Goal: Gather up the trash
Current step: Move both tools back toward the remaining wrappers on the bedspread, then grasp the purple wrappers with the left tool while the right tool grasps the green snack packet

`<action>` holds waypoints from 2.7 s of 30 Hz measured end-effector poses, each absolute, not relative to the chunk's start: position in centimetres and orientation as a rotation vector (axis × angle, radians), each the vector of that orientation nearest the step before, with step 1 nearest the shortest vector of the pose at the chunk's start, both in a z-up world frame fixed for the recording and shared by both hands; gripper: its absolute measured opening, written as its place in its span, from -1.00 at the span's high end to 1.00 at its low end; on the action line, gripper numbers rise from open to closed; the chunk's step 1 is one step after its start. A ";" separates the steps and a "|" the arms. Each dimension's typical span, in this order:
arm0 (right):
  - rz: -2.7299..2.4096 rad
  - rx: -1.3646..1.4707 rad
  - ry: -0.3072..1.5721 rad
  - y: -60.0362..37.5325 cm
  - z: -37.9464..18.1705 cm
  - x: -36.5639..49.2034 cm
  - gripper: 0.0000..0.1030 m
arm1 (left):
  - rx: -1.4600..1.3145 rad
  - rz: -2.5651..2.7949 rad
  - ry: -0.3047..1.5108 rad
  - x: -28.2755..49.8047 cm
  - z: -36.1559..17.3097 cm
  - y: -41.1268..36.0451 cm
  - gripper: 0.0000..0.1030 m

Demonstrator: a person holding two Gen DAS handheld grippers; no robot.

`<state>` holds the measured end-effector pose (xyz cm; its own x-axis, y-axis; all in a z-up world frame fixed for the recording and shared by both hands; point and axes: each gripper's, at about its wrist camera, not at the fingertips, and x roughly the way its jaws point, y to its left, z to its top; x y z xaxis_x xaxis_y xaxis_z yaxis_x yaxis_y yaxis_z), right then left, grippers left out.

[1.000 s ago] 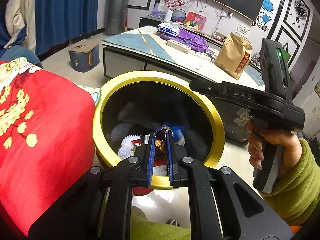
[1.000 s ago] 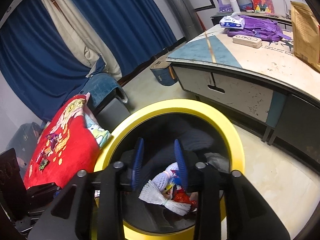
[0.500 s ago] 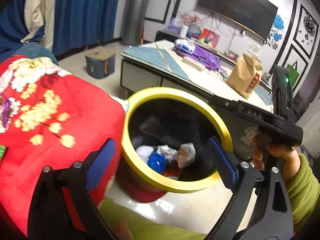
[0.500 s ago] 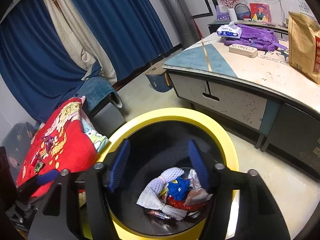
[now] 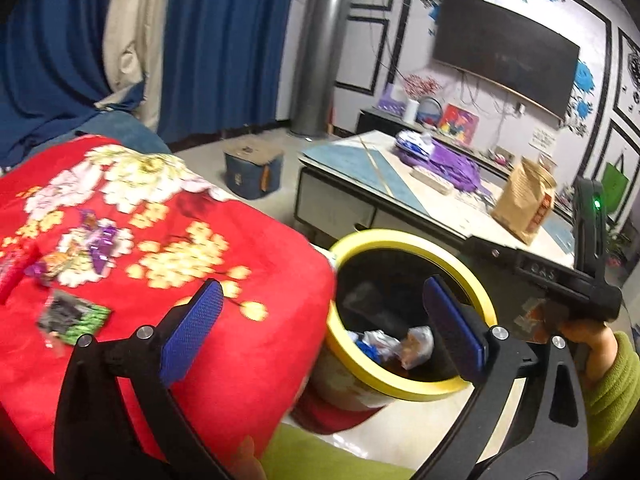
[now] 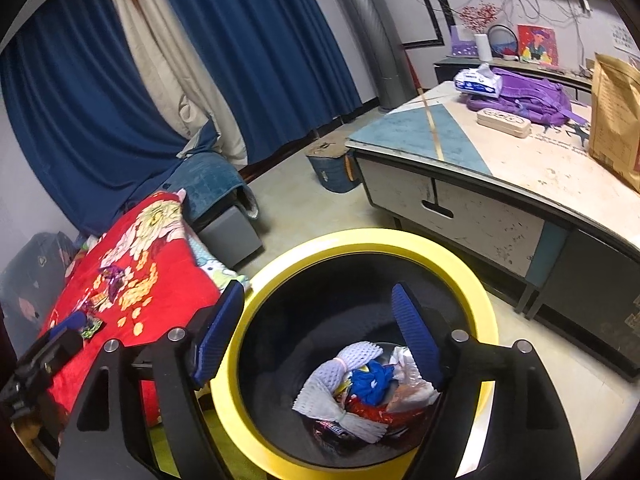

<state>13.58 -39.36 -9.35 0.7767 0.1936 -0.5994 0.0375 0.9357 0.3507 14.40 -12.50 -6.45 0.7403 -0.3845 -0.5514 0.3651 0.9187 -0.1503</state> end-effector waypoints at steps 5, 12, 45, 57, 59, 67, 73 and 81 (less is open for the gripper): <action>0.114 0.330 0.681 -37.7 -8.7 13.5 -0.45 | -0.037 -0.335 0.569 14.3 -5.5 -10.8 -0.78; 0.176 0.298 0.686 -34.9 -8.1 13.3 -0.49 | -0.078 -0.245 0.532 14.2 -4.6 -7.7 -0.78; 0.592 0.131 0.773 -15.0 -4.8 17.6 -0.55 | -0.330 0.096 0.509 14.4 -4.1 10.0 -0.78; 0.661 0.073 0.878 -7.7 -8.3 20.6 -0.36 | -0.426 0.015 0.607 16.0 -5.7 13.1 -0.23; 0.661 0.069 0.889 -7.1 -8.9 21.1 -0.34 | -0.442 -0.004 0.630 16.4 -6.2 13.0 -0.21; 0.688 0.033 0.931 -5.9 -11.6 21.5 -0.24 | -0.492 -0.058 0.706 18.5 -8.0 12.6 -0.19; 0.727 0.031 0.912 -6.1 -11.8 20.6 0.09 | -0.503 -0.076 0.757 20.6 -9.2 11.8 -0.05; 0.733 0.021 0.882 -6.3 -11.9 19.5 0.25 | -0.540 -0.051 0.812 22.2 -11.0 12.2 0.60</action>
